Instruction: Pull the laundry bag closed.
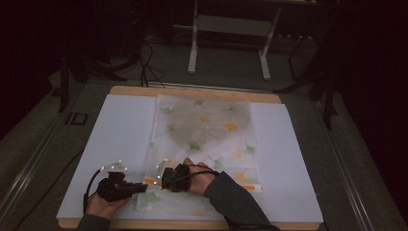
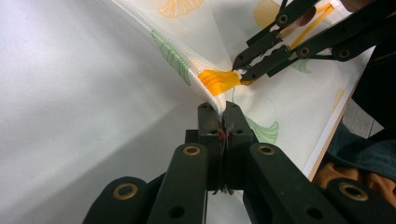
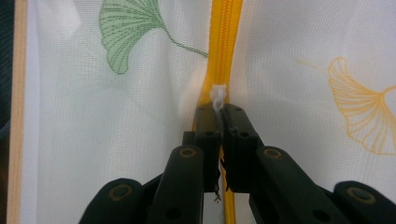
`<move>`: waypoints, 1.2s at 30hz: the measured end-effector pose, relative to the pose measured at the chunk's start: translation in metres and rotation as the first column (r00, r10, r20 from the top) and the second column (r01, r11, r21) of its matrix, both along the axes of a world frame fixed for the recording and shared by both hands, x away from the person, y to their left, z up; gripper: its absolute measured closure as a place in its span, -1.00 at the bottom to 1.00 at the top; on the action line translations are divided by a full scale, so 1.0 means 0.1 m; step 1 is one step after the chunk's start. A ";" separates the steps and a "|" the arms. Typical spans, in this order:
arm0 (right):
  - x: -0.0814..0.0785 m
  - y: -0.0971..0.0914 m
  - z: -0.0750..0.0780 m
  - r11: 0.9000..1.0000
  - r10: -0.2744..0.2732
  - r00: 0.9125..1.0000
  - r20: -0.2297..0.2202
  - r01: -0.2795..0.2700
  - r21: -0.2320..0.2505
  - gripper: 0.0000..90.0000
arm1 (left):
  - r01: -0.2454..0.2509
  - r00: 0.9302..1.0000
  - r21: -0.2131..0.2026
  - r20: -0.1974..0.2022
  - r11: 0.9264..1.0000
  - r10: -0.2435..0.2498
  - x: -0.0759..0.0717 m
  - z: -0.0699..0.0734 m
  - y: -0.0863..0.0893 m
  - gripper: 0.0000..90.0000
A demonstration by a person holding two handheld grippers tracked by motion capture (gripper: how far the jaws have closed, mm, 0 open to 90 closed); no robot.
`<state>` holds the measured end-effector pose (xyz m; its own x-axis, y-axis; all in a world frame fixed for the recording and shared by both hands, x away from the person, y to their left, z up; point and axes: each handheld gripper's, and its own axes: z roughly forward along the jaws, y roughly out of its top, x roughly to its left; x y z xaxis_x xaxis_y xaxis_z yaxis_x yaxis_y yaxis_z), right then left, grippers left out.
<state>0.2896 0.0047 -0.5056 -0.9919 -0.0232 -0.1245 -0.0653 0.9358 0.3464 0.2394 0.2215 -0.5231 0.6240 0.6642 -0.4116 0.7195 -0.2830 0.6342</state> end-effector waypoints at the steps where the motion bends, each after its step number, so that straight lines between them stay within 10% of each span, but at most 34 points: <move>1: 0.00 0.00 0.00 1.000 0.002 1.000 0.003 -0.002 -0.001 0.92 | -0.001 1.000 0.001 0.002 1.000 0.001 0.00 0.00 0.00 0.98; 36: 0.00 -0.27 -0.02 1.000 -0.012 0.999 0.046 0.013 -0.008 1.00 | -0.002 1.000 -0.016 0.009 1.000 0.002 -0.01 0.02 0.03 0.97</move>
